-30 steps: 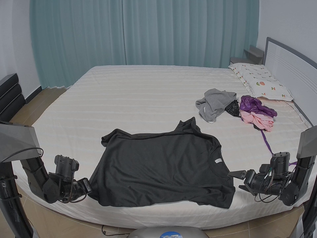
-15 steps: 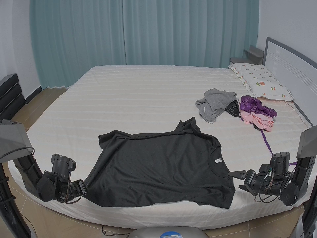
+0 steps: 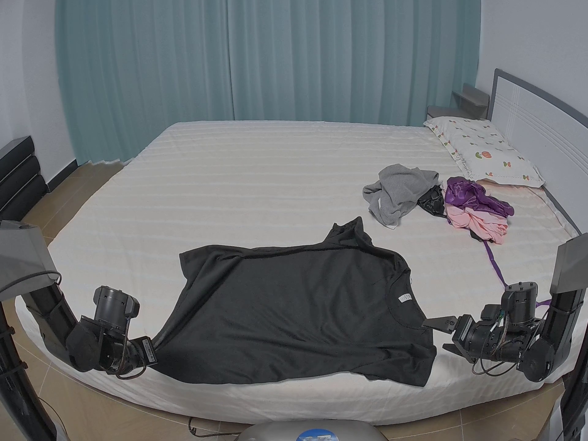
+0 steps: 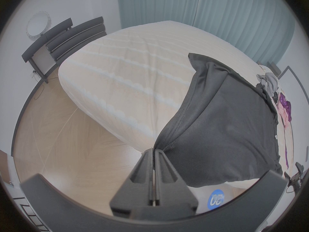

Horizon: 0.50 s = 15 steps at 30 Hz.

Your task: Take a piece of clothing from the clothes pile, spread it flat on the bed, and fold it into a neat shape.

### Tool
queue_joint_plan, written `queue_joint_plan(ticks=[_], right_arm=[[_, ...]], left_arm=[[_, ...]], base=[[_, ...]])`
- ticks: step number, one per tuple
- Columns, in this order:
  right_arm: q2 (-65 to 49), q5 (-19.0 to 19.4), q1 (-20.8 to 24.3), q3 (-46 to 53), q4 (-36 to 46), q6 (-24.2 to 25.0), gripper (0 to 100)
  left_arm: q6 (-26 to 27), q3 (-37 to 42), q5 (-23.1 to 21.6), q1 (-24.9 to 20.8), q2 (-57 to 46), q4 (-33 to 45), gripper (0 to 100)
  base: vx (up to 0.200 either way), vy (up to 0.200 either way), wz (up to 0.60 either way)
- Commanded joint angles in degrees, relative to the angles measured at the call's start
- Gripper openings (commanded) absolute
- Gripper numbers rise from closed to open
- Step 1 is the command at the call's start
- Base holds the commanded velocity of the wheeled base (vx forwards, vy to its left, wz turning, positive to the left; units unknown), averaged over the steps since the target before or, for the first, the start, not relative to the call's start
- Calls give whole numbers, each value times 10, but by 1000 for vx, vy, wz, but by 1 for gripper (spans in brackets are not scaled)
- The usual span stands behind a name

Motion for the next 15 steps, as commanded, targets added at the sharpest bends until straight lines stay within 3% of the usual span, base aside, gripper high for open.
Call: queue_joint_plan(ticks=[1,4,10,15], right_arm=[[1,0,0,0,0,0,100],[1,0,0,0,0,0,100],[0,0,0,0,0,0,100],[-1,1,0,0,1,0,100]], left_arm=[[-2,-2,-2,4,3,-4,100],[-3,-5,-12,4,6,-7,100],[-10,-13,-86,8,-18,-38,100],[-15,-15,-115,15,-25,-63,100]], base=[[0,0,0],[0,0,0],[0,0,0],[0,0,0]])
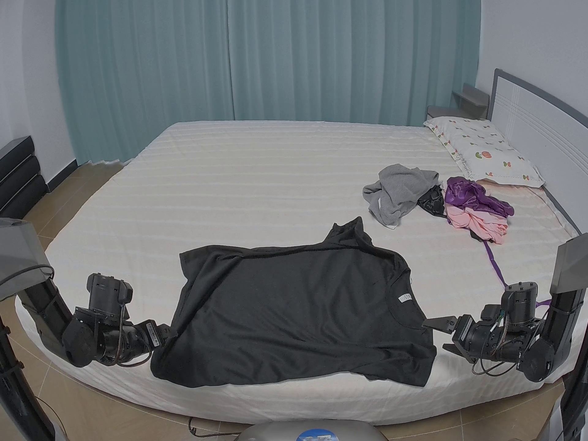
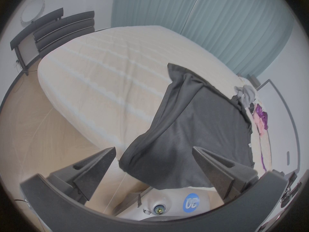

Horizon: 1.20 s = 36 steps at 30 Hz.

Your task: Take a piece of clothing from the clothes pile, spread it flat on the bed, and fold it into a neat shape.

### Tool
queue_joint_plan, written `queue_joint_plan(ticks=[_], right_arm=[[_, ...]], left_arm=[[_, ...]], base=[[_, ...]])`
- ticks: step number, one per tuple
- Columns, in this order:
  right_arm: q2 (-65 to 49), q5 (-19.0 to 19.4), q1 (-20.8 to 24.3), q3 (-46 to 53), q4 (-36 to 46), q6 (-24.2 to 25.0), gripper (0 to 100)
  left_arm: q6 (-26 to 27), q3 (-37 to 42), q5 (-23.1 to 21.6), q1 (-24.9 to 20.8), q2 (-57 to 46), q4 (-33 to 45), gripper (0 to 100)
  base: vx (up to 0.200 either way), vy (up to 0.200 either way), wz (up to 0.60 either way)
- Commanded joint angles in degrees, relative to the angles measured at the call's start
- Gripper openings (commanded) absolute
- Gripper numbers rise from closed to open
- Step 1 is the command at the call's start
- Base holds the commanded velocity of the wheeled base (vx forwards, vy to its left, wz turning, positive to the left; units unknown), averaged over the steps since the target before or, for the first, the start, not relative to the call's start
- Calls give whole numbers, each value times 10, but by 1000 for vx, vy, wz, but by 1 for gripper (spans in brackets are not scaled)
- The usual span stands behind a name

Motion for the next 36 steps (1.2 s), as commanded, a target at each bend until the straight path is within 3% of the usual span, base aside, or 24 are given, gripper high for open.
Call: queue_joint_plan(ticks=[1,9,21,30,36], right_arm=[[-1,1,0,0,0,0,100],[-1,1,0,0,0,0,100],[-1,1,0,-1,0,0,100],[-4,1,0,-6,0,11,100],[-4,1,0,-9,-1,15,100]], left_arm=[[-2,-2,-10,4,-11,-12,100],[-35,-12,-17,18,-9,-32,100],[-42,-19,-18,26,-5,-33,100],[-89,-32,-18,11,-6,-34,100],[-108,-33,-18,-6,-5,-34,100]], base=[[0,0,0],[0,0,0],[0,200,0],[0,0,0],[200,0,0]])
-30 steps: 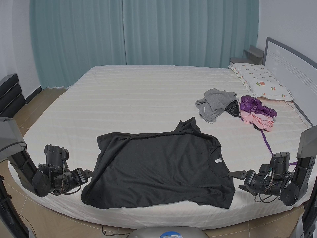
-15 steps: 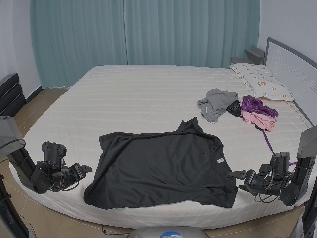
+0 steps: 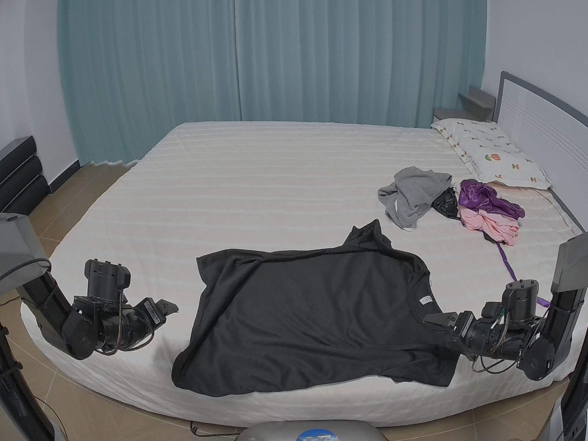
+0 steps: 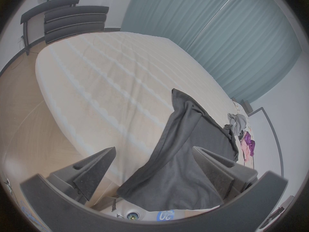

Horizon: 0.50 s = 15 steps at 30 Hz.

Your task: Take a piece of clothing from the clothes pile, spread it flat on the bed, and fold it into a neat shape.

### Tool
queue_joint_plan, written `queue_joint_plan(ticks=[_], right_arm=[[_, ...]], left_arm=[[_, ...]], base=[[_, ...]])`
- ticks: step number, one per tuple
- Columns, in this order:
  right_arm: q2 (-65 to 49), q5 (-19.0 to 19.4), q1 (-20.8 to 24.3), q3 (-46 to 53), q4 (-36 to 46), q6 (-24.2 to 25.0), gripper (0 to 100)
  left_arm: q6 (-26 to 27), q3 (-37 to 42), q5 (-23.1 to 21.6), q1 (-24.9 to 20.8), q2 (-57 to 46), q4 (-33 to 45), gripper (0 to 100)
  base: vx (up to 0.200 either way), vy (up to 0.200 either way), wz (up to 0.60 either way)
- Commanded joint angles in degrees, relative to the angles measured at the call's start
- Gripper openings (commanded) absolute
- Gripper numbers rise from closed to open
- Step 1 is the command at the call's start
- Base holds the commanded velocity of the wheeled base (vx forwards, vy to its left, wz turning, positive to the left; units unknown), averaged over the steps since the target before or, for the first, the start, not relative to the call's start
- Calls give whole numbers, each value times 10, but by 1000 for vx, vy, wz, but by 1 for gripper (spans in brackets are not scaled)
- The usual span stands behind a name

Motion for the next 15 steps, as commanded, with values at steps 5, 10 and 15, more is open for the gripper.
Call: queue_joint_plan(ticks=[5,10,15], right_arm=[[0,0,1,-4,-1,2,100],[0,1,1,-5,-1,2,100],[-1,1,1,-5,-1,2,100]], left_arm=[[-30,-20,0,-10,13,-1,100],[-60,-33,-12,-10,26,-1,100],[-88,-54,-48,-10,34,0,100]], base=[[120,0,0],[0,0,0],[0,0,0]])
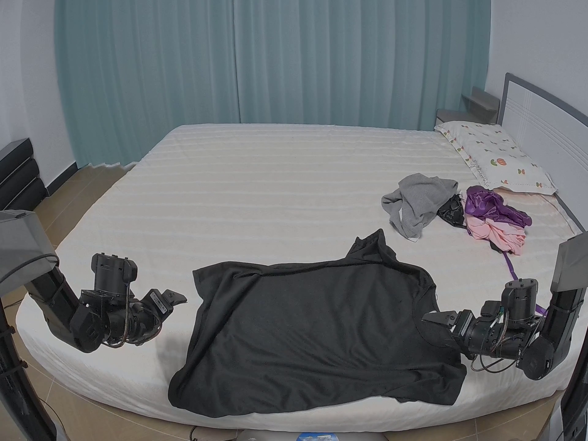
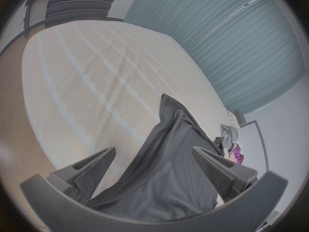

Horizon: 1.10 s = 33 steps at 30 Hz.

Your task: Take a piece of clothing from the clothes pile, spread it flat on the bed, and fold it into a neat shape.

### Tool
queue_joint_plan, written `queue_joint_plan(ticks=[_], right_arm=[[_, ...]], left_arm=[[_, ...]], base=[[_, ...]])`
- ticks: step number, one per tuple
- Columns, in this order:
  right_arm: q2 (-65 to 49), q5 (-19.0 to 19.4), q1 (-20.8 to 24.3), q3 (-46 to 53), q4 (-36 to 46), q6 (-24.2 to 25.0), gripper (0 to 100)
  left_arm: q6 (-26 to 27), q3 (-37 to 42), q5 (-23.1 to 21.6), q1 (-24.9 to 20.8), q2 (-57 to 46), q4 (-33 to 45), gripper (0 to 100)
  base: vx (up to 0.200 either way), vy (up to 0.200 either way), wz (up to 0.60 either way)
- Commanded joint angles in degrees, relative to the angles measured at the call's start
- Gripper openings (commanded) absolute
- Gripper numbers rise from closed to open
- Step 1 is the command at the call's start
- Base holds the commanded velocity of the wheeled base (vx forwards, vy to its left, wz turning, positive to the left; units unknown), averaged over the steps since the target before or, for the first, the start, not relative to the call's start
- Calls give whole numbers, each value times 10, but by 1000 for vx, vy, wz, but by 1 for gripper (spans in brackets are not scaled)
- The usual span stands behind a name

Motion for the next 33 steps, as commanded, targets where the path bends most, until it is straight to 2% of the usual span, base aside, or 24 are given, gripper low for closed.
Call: queue_joint_plan(ticks=[1,11,12,16,21,28,33], right_arm=[[-1,0,0,0,0,0,100],[1,-1,-6,-7,0,4,100],[0,-1,-6,-7,0,4,100],[0,-2,0,-7,0,4,100],[6,-2,-2,-8,0,4,100],[6,-2,0,-8,0,3,100],[7,-2,-1,-8,0,3,100]], left_arm=[[-15,-26,-12,0,16,1,100],[-10,-162,-8,0,118,6,100],[-7,-210,-9,0,151,13,100],[9,-319,-8,1,219,52,100],[52,-409,-5,0,277,78,100],[104,-472,11,-1,329,85,100],[107,-486,20,-3,341,84,100]], base=[[0,0,0],[0,0,0],[0,0,0],[0,0,0],[0,0,0],[0,0,0],[0,0,0]])
